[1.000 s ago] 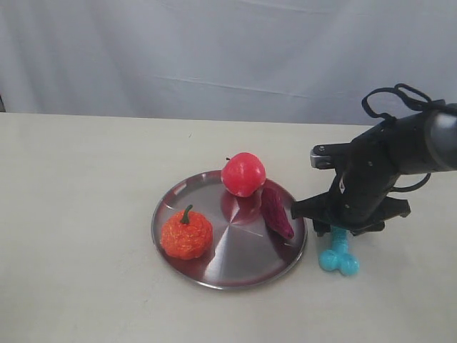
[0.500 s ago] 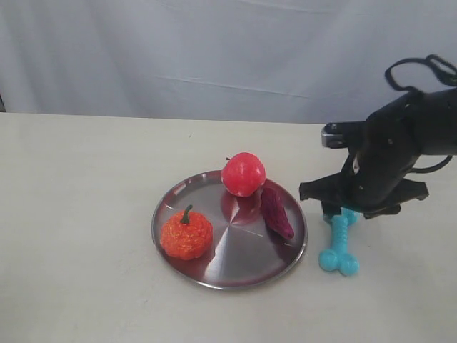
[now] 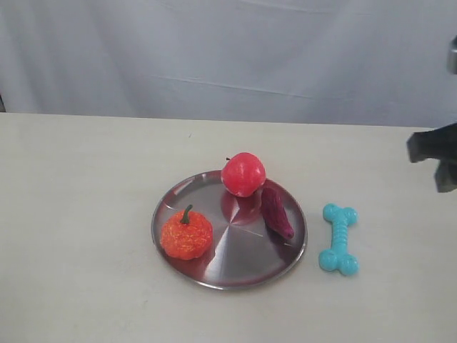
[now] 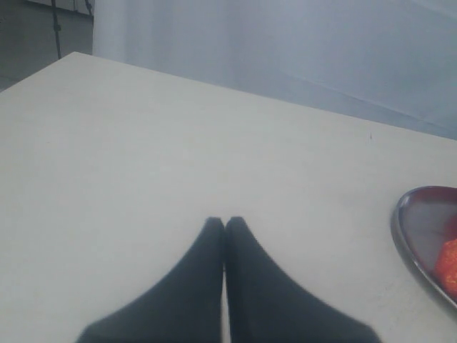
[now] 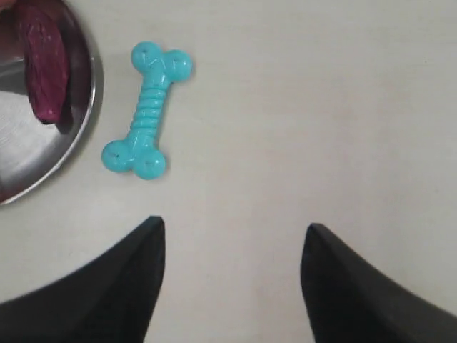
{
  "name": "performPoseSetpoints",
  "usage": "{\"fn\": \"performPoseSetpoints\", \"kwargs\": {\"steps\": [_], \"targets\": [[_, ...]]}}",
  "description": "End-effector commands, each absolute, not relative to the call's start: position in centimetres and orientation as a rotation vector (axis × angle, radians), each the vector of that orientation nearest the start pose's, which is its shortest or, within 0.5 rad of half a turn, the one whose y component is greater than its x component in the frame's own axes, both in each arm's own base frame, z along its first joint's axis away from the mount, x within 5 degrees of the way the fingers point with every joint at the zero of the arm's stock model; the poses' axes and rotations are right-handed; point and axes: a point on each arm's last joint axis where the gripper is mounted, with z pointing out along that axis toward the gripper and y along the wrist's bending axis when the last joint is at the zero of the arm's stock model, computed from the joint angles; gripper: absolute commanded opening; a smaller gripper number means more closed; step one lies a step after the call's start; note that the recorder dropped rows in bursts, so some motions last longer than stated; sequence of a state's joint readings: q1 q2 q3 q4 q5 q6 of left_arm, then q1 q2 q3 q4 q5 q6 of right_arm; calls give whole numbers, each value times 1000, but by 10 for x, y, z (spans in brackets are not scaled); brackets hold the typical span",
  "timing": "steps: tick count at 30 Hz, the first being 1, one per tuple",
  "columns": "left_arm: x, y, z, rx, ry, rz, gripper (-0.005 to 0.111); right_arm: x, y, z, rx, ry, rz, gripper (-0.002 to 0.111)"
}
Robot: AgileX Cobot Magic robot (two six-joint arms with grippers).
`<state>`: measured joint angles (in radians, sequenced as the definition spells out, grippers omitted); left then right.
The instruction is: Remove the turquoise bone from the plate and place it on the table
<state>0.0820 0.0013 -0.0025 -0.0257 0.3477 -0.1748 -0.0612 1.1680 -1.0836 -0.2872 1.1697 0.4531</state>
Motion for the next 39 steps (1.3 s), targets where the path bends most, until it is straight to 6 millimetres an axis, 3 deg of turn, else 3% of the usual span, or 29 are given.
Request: {"fn": "performPoseSetpoints", "kwargs": {"steps": [1,6,14,22,28,34,39], "targets": [[53,3,182,-247,1810,-94,0,154,-28,369,551,2509,-166,35],[53,3,182,-247,1810,-94,0,113,-21,385,491,2379,-109,0],[53,3,182,-247,1810,-94,0,88,-8,387,394,2329,20,0],[53,3,182,-247,1810,-94,0,80,-12,392,394,2263,-22,0],[53,3,182,-247,1810,-94,0,91,-13,406,333,2056,-18,0],[53,3,182,-247,1810,-94,0,68,-13,409,453,1732,107,0],[53,3,182,-247,1810,-94,0,37,-10,383,484,1555,8,0]]}}
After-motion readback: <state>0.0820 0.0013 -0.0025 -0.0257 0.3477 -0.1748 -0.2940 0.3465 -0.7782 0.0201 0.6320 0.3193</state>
